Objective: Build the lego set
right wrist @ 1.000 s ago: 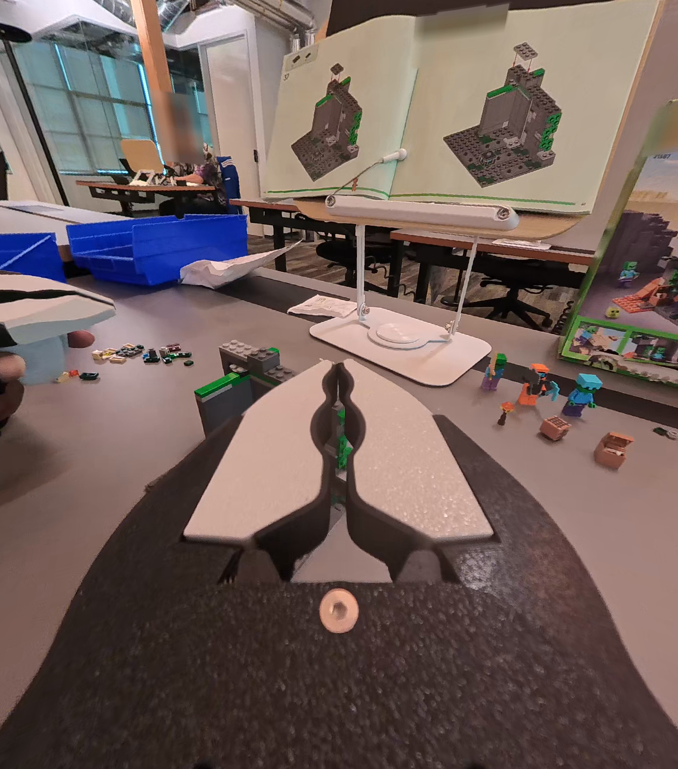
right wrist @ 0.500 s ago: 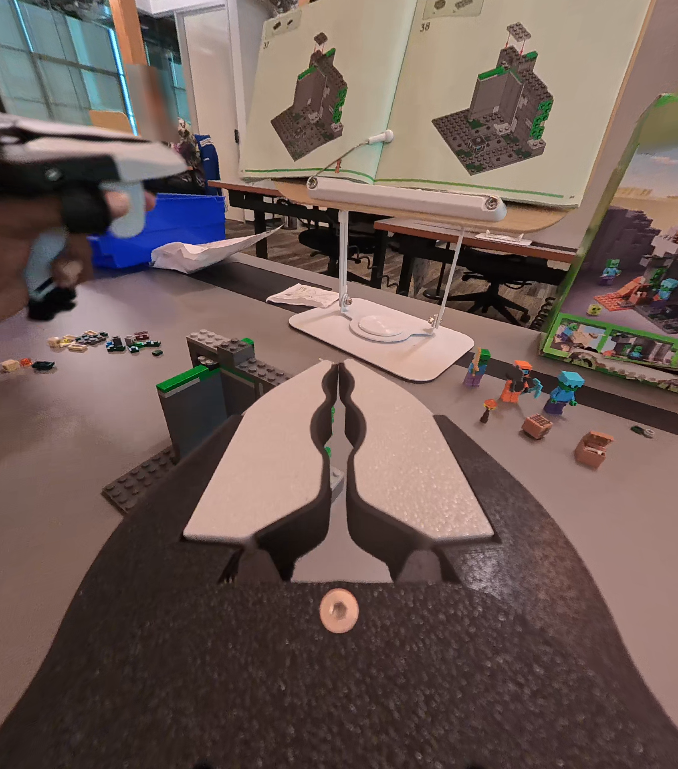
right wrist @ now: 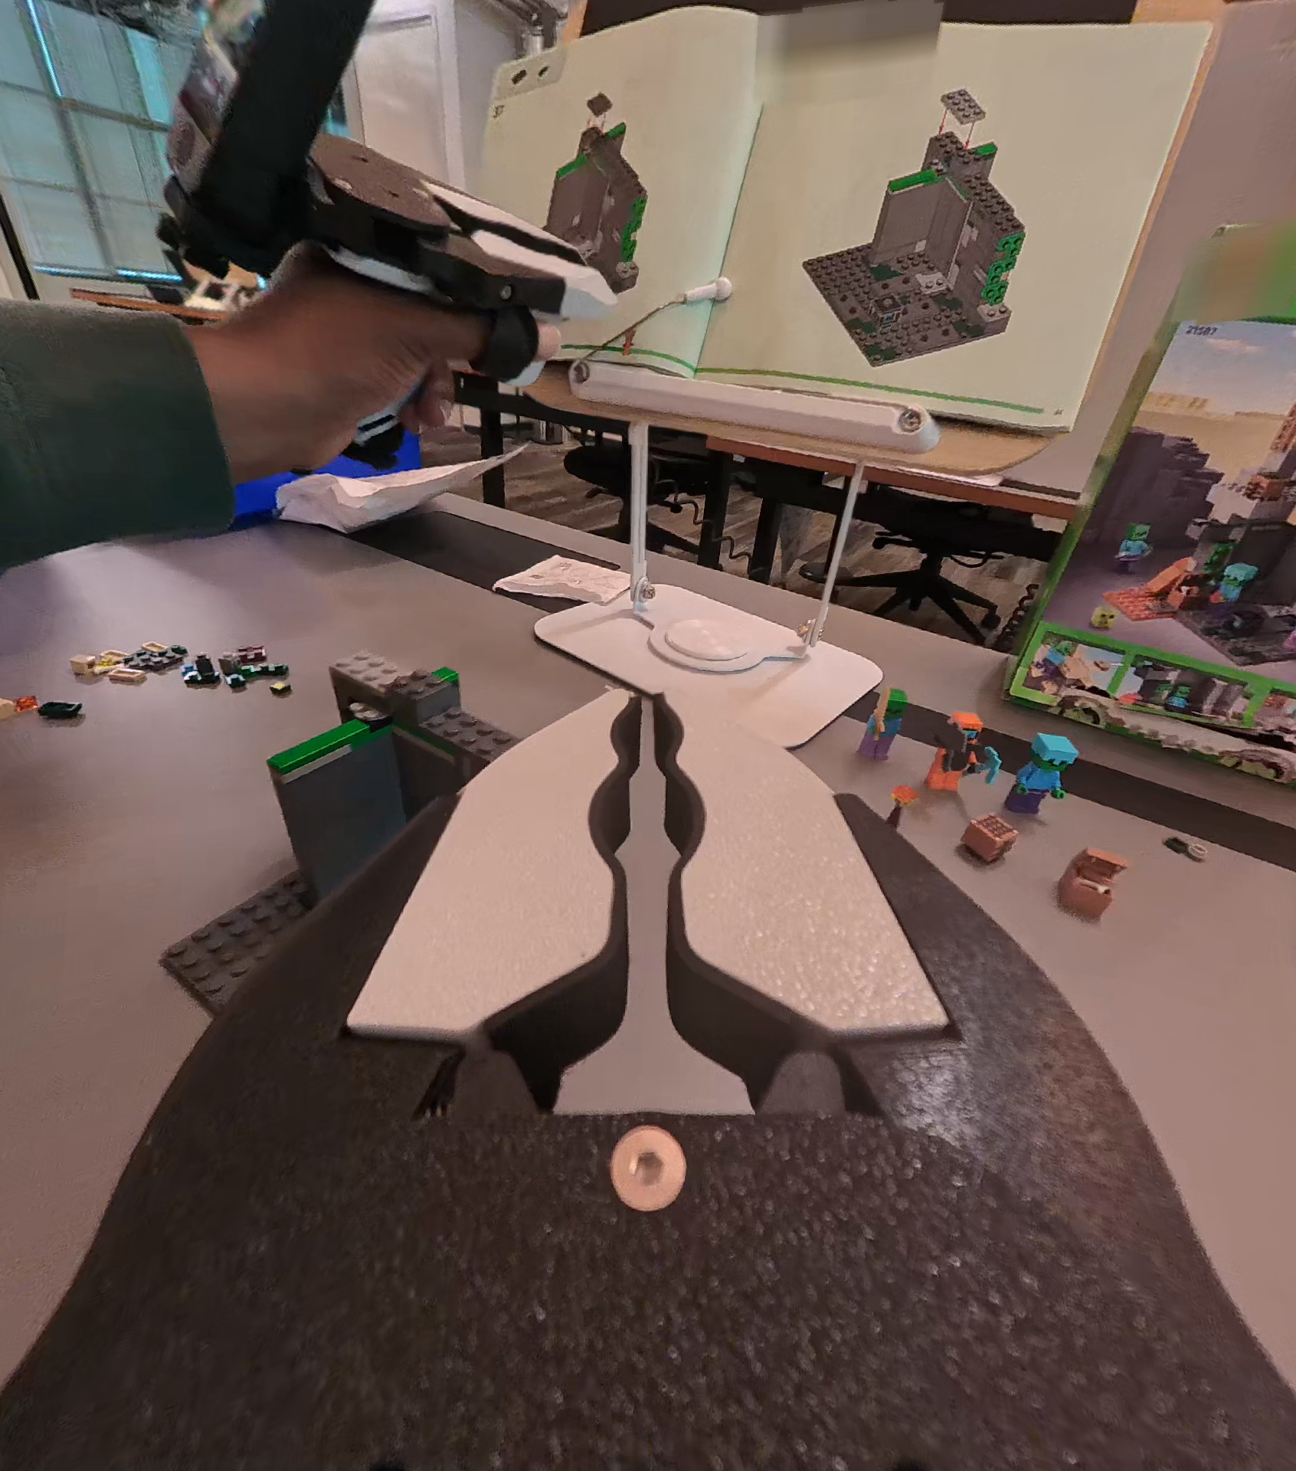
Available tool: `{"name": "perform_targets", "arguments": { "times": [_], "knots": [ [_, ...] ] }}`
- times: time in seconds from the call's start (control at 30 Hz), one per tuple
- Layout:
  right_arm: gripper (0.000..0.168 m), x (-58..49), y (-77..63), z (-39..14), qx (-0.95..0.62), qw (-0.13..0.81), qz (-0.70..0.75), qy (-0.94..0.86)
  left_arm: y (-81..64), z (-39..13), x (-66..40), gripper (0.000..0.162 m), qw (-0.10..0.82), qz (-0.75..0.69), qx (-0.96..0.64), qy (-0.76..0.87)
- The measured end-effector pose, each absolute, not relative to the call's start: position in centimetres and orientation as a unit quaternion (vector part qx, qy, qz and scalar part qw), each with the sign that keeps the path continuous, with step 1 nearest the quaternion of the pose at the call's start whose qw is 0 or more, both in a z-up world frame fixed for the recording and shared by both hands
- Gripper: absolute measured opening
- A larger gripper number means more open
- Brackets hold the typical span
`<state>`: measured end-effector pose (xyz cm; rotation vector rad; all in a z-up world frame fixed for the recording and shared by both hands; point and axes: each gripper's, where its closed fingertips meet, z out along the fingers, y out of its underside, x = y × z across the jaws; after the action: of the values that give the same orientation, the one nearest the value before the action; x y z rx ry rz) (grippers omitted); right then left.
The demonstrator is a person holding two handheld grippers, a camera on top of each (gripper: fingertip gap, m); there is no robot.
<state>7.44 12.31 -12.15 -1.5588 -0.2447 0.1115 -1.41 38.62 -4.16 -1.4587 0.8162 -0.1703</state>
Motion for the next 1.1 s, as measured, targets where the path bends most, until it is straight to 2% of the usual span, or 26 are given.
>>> {"name": "perform_targets", "arguments": {
  "times": [0.2,0.37,0.47,0.73,1.1],
  "knots": [
    [0.004,9.2,13.8,-11.4,-0.705,0.698,0.06,-0.108,40.9,-5.2,0.3,0.017,0.642,-0.013,-0.645,0.415],
    [0.005,10.5,15.3,-10.1,-0.701,0.702,0.06,-0.111,41.8,-5.5,0.1,0.002,0.652,0.017,-0.636,0.413],
    [0.005,11.2,16.5,-9.5,-0.7,0.701,0.043,-0.127,41.7,-5.4,0.0,0.002,0.666,0.009,-0.636,0.389],
    [0.005,13.4,21.7,-6.1,-0.703,0.695,0.0,-0.152,42.1,-4.2,-2.3,0.0,0.694,-0.135,-0.669,0.231],
    [0.007,16.3,29.2,-2.5,-0.696,0.68,-0.07,-0.219,42.3,-6.6,-6.7,0.007,0.636,-0.331,-0.696,0.03]
  ]
}}
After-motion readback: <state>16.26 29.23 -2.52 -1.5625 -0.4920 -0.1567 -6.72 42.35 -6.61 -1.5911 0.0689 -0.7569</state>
